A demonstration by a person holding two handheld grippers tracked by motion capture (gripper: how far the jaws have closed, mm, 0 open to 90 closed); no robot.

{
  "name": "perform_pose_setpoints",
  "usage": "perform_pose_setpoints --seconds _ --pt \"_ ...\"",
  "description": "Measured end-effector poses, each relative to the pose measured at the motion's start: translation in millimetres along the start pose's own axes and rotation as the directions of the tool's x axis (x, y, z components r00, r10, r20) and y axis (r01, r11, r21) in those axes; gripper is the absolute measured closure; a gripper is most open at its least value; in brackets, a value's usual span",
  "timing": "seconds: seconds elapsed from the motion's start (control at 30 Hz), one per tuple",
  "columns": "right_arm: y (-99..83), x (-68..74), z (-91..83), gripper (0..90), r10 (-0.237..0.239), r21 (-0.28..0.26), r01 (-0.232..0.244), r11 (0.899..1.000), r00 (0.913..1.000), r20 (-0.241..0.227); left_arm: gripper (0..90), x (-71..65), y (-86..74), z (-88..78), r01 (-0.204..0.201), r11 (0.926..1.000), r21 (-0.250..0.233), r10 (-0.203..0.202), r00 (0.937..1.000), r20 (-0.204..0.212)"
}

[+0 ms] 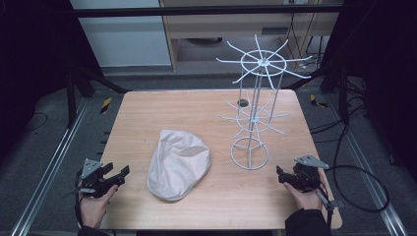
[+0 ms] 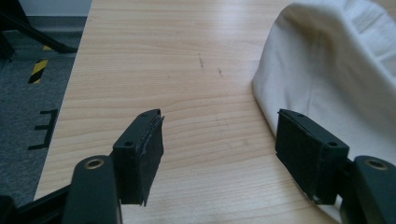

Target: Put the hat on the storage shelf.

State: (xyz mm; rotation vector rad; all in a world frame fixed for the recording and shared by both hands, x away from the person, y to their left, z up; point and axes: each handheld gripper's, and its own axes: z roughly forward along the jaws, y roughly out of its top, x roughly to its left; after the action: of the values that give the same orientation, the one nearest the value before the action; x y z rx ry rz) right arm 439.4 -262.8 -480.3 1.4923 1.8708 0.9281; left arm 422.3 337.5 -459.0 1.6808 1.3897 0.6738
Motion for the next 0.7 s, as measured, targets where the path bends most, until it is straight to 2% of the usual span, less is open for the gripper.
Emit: perform_pose_setpoints --seconds 0.1,0.33,0.57,0.7 --pt "0.3 -0.2 1.0 20.0 0.003 0.003 -0.003 1.0 1.0 -0.007 34.1 -4.6 2.7 -4.5 0.016 0.9997 -0.02 -0.016 0.9995 0.026" --pt "0.5 0.6 0.5 21.0 0.006 -0.001 -0.006 1.0 1.0 -0.007 33.8 -15.8 9.2 -9.8 -0.01 0.9998 -0.016 0.011 0.9983 0.057" --pt "1.0 0.1 0.6 22.7 0.003 -0.012 -0.003 1.0 1.0 -0.001 33.0 -27.3 16.4 -13.4 -0.006 1.0 -0.005 0.007 0.9971 0.076" --pt "1.7 0.8 -1.7 24.6 0.005 -0.026 -0.005 1.0 1.0 0.006 32.5 -34.2 20.2 -14.4 -0.025 0.9997 -0.002 0.025 0.995 0.097"
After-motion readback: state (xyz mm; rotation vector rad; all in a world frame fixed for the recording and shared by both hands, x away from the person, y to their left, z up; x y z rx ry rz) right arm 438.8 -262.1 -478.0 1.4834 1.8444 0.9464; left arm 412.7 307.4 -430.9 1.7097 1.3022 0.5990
